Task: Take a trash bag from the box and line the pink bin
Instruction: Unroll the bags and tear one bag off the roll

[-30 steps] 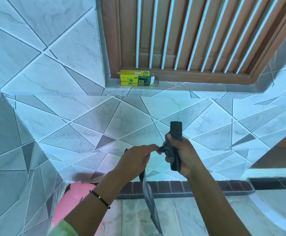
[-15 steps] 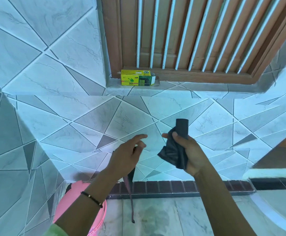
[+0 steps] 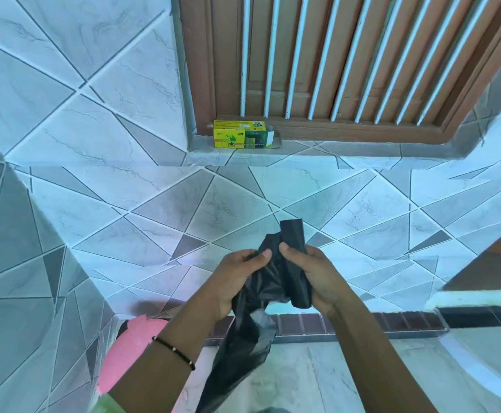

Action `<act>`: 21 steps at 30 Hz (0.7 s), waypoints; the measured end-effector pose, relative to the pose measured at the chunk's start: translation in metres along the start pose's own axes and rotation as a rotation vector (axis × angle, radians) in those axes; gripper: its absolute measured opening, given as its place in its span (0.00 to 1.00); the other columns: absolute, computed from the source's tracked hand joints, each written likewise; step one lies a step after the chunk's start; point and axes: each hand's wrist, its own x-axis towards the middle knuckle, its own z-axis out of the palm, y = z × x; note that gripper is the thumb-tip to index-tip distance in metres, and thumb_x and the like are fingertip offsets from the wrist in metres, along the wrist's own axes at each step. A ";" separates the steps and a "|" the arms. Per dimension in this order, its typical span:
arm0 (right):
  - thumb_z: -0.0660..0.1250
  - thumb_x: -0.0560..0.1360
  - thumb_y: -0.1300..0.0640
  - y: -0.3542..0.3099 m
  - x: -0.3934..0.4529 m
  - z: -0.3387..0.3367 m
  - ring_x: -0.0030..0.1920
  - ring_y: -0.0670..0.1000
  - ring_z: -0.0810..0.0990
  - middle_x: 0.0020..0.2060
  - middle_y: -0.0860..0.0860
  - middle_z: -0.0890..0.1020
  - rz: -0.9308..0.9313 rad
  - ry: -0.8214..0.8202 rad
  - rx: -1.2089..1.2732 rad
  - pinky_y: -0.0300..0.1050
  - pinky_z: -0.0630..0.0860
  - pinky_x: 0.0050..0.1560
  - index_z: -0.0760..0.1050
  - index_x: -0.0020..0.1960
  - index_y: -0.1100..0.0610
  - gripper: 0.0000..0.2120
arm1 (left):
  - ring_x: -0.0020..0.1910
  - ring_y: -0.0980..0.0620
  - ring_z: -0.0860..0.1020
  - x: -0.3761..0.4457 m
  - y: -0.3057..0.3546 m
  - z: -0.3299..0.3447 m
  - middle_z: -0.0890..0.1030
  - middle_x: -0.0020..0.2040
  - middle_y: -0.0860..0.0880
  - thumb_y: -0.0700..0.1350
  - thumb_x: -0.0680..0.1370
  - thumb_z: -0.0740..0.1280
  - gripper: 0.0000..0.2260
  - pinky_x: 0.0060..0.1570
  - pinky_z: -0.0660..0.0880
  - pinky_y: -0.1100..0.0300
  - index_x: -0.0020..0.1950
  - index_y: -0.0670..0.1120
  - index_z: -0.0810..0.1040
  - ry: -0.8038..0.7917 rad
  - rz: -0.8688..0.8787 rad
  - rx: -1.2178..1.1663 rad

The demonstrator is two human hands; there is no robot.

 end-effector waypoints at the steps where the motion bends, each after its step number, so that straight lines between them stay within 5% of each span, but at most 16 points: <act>1: 0.67 0.74 0.56 0.002 0.001 -0.001 0.46 0.57 0.83 0.46 0.58 0.85 0.000 0.029 0.006 0.52 0.79 0.53 0.80 0.53 0.61 0.11 | 0.48 0.40 0.82 0.000 0.001 -0.001 0.84 0.50 0.38 0.54 0.68 0.73 0.18 0.58 0.76 0.43 0.49 0.42 0.81 0.076 0.063 0.001; 5: 0.71 0.70 0.61 0.005 0.001 -0.005 0.44 0.56 0.80 0.42 0.55 0.84 0.011 0.141 -0.003 0.52 0.74 0.47 0.80 0.48 0.57 0.07 | 0.39 0.51 0.79 -0.001 0.010 -0.007 0.81 0.40 0.47 0.40 0.72 0.71 0.04 0.40 0.78 0.60 0.40 0.47 0.77 0.288 0.351 -0.028; 8: 0.73 0.67 0.61 0.004 0.000 -0.010 0.40 0.56 0.78 0.42 0.55 0.82 0.000 0.204 0.015 0.47 0.72 0.37 0.77 0.54 0.58 0.16 | 0.35 0.54 0.74 -0.004 0.012 -0.014 0.80 0.42 0.51 0.45 0.76 0.67 0.01 0.36 0.75 0.62 0.44 0.49 0.77 0.416 0.377 -0.021; 9: 0.73 0.68 0.62 0.003 0.001 -0.011 0.39 0.55 0.79 0.42 0.55 0.82 -0.009 0.213 0.033 0.45 0.74 0.34 0.76 0.55 0.59 0.16 | 0.35 0.51 0.74 -0.005 0.010 -0.016 0.81 0.46 0.50 0.50 0.76 0.65 0.07 0.39 0.78 0.56 0.49 0.47 0.77 0.414 0.296 0.024; 10: 0.72 0.69 0.62 0.003 0.001 -0.011 0.38 0.54 0.81 0.41 0.54 0.83 -0.018 0.215 0.053 0.45 0.76 0.33 0.75 0.55 0.59 0.16 | 0.40 0.58 0.64 -0.007 0.007 -0.018 0.81 0.49 0.48 0.55 0.76 0.62 0.15 0.44 0.77 0.51 0.55 0.46 0.76 0.359 0.185 0.083; 11: 0.72 0.69 0.63 0.003 0.001 -0.009 0.38 0.54 0.82 0.40 0.54 0.83 -0.025 0.211 0.074 0.45 0.79 0.33 0.75 0.54 0.59 0.15 | 0.50 0.40 0.77 -0.009 0.003 -0.018 0.81 0.50 0.47 0.60 0.74 0.60 0.22 0.44 0.77 0.52 0.59 0.45 0.75 0.260 0.090 0.141; 12: 0.71 0.69 0.63 0.003 0.001 -0.007 0.38 0.55 0.82 0.40 0.54 0.84 -0.030 0.200 0.096 0.46 0.80 0.34 0.76 0.53 0.59 0.14 | 0.33 0.52 0.74 -0.012 -0.003 -0.017 0.81 0.49 0.47 0.63 0.72 0.58 0.27 0.37 0.76 0.59 0.60 0.44 0.75 0.141 0.032 0.173; 13: 0.71 0.69 0.64 0.004 0.002 -0.005 0.38 0.56 0.83 0.40 0.54 0.84 -0.032 0.187 0.118 0.48 0.81 0.36 0.76 0.52 0.59 0.13 | 0.29 0.56 0.71 -0.015 -0.009 -0.013 0.82 0.45 0.48 0.64 0.71 0.58 0.28 0.30 0.71 0.66 0.60 0.45 0.76 0.039 0.024 0.176; 17: 0.68 0.72 0.57 0.008 0.001 0.001 0.39 0.57 0.83 0.41 0.54 0.84 0.016 0.142 0.201 0.51 0.82 0.40 0.78 0.50 0.58 0.08 | 0.30 0.56 0.70 -0.011 -0.021 -0.011 0.84 0.36 0.51 0.53 0.74 0.67 0.12 0.31 0.67 0.68 0.54 0.48 0.78 0.095 0.098 0.055; 21: 0.64 0.74 0.60 0.005 0.002 -0.007 0.35 0.53 0.80 0.38 0.55 0.79 0.075 0.191 0.189 0.44 0.80 0.31 0.74 0.41 0.57 0.03 | 0.23 0.59 0.68 -0.011 -0.015 -0.022 0.81 0.30 0.50 0.50 0.77 0.65 0.07 0.26 0.65 0.70 0.47 0.48 0.79 0.138 0.102 0.003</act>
